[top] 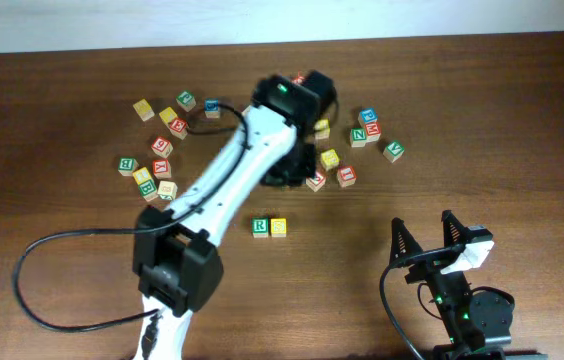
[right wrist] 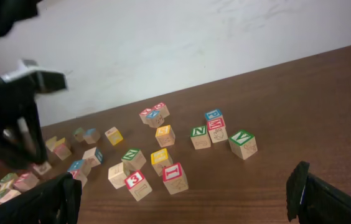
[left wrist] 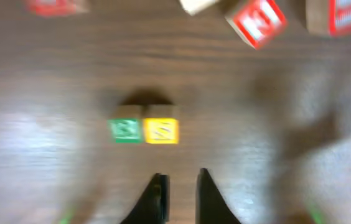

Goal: Spell out RSS
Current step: 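Lift the left gripper and move it to the upper-left block cluster, then move the right gripper from rest over the blocks toward a yellow S block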

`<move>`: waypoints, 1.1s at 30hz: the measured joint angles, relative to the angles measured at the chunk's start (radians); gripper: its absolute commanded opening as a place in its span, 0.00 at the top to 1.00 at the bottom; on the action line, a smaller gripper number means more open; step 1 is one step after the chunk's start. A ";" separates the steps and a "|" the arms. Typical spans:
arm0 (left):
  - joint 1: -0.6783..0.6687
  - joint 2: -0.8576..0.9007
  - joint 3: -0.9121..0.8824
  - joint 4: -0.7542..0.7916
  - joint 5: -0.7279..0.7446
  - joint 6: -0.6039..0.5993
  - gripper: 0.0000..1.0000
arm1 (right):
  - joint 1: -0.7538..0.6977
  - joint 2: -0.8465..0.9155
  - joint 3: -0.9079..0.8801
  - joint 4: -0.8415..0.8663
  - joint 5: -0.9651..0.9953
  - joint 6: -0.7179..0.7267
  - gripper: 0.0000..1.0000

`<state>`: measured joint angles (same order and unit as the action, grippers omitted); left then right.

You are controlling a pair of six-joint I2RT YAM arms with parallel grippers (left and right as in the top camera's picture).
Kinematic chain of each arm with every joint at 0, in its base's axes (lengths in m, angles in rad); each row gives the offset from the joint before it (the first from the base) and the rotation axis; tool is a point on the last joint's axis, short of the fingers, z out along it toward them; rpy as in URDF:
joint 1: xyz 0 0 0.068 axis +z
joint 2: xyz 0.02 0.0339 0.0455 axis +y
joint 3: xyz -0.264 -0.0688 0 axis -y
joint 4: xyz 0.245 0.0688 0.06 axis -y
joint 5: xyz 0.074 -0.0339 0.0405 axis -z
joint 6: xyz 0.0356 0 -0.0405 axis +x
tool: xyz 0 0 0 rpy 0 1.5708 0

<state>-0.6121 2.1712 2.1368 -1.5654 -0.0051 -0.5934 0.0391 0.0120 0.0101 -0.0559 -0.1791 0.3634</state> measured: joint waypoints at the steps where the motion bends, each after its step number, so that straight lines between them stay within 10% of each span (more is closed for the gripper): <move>1: 0.022 0.000 0.017 -0.019 -0.023 0.003 0.48 | 0.000 0.000 0.000 0.000 0.000 0.000 0.02; 3: 0.064 0.000 0.031 -0.052 -0.052 0.012 0.14 | 0.000 0.000 0.000 0.000 0.000 0.000 0.02; 7: 0.201 0.000 0.035 -0.098 -0.096 0.031 0.01 | 0.000 0.000 0.000 0.000 0.000 0.000 0.02; 20: 0.647 0.000 0.035 -0.118 -0.120 0.041 0.01 | 0.000 0.000 0.000 0.000 0.000 0.000 0.02; 33: 0.715 0.000 0.035 -0.118 -0.119 0.041 0.01 | 0.000 0.000 0.000 0.008 -0.107 0.087 0.02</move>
<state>0.1032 2.1712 2.1715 -1.6833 -0.1246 -0.5526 0.0391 0.0120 0.0101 -0.0475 -0.2859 0.4500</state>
